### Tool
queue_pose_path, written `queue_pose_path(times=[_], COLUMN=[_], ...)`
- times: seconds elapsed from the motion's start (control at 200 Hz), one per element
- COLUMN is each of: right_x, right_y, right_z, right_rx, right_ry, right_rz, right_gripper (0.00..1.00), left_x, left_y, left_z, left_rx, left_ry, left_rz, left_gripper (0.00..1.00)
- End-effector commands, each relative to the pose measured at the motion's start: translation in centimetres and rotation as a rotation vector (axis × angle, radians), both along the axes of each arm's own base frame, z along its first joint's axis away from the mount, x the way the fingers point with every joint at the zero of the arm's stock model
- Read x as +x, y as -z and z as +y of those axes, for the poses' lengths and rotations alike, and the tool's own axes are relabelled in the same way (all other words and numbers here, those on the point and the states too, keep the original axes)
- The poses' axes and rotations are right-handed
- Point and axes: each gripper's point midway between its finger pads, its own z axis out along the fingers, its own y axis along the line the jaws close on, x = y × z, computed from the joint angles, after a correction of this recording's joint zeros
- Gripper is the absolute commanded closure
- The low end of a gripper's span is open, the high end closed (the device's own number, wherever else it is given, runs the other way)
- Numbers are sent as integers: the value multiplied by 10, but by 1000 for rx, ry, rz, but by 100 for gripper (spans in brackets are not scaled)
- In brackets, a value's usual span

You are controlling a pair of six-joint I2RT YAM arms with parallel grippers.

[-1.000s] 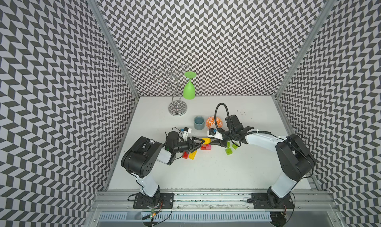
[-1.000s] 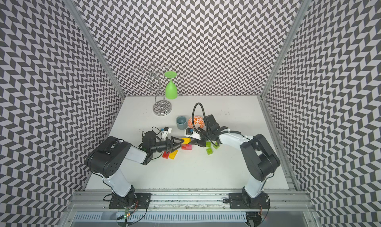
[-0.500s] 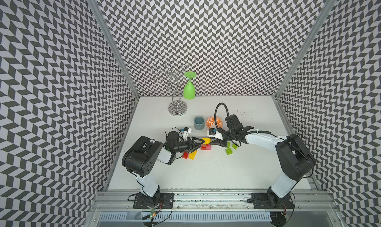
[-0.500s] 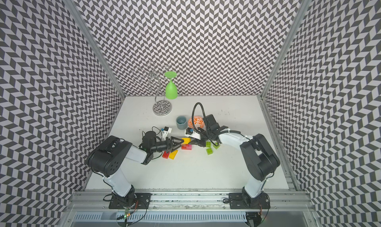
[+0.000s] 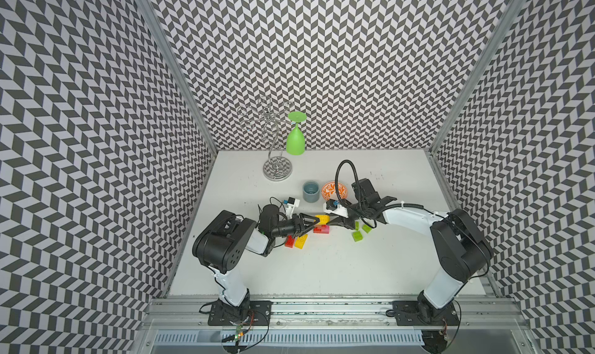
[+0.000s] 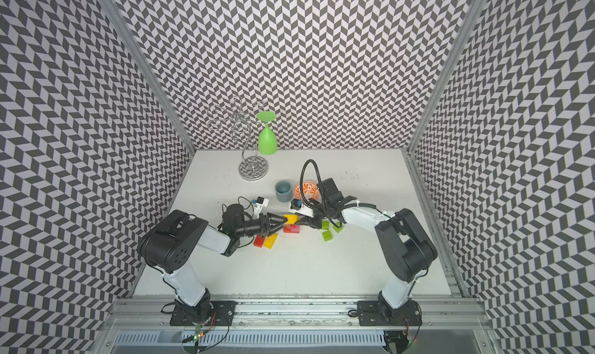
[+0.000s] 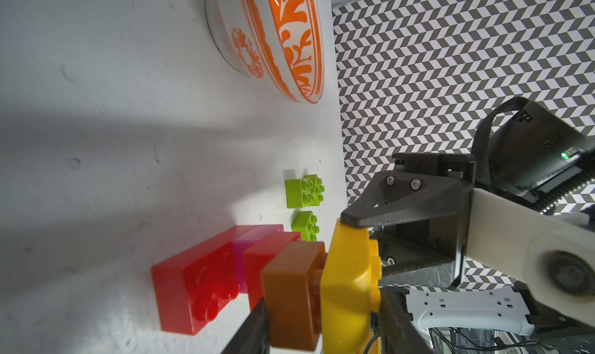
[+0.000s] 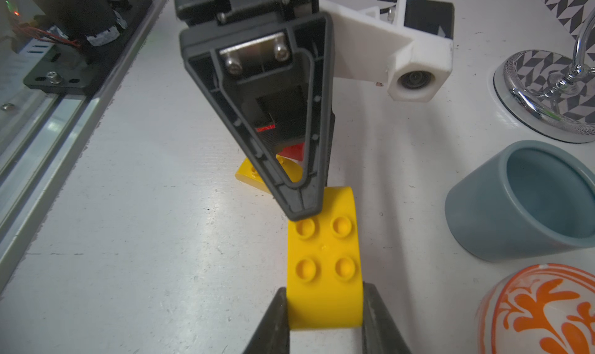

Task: Assemble the letter s with lego
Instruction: Assemble the lego brick with the lego brick.

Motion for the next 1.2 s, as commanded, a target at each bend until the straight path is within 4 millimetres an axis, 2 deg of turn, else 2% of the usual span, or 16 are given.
queue_pose_path(times=[0.0, 0.566, 1.197], right_x=[2, 4, 11], right_y=[1, 0, -9], right_z=[1, 0, 3], right_rx=[-2, -17, -37], right_ry=[-3, 2, 14], right_rz=[13, 17, 25], right_gripper=[97, 97, 92], left_x=[0, -8, -15], left_y=[21, 33, 45], left_z=[4, 6, 10], left_rx=[45, 57, 70], left_ry=[-17, -15, -14], left_rz=[36, 60, 88], left_gripper=[48, 50, 51])
